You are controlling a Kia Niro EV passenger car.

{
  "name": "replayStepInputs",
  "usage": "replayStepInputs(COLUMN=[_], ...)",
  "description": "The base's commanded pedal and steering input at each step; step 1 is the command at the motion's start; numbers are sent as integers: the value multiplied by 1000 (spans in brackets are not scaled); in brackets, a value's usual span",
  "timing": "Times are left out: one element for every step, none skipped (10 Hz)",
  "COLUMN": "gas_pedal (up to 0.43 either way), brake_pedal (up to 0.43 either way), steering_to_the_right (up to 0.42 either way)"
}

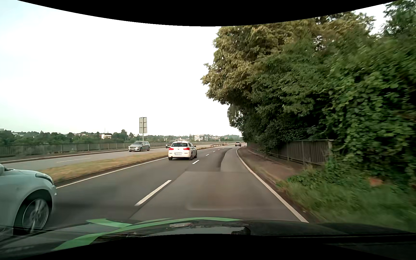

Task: Follow the waypoints while adhering to traffic rules and regulations

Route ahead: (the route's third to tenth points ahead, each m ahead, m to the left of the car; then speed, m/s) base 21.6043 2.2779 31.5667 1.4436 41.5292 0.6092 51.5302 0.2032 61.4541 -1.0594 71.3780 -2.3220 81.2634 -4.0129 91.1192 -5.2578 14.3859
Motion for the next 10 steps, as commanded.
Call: replayStepInputs(gas_pedal=[177,177,177,177,169,169,157,157,157,157], brake_pedal=[0,0,0,0,0,0,0,0,0,0], steering_to_the_right=[2,2,4,4,5,5,6,7,8,8])
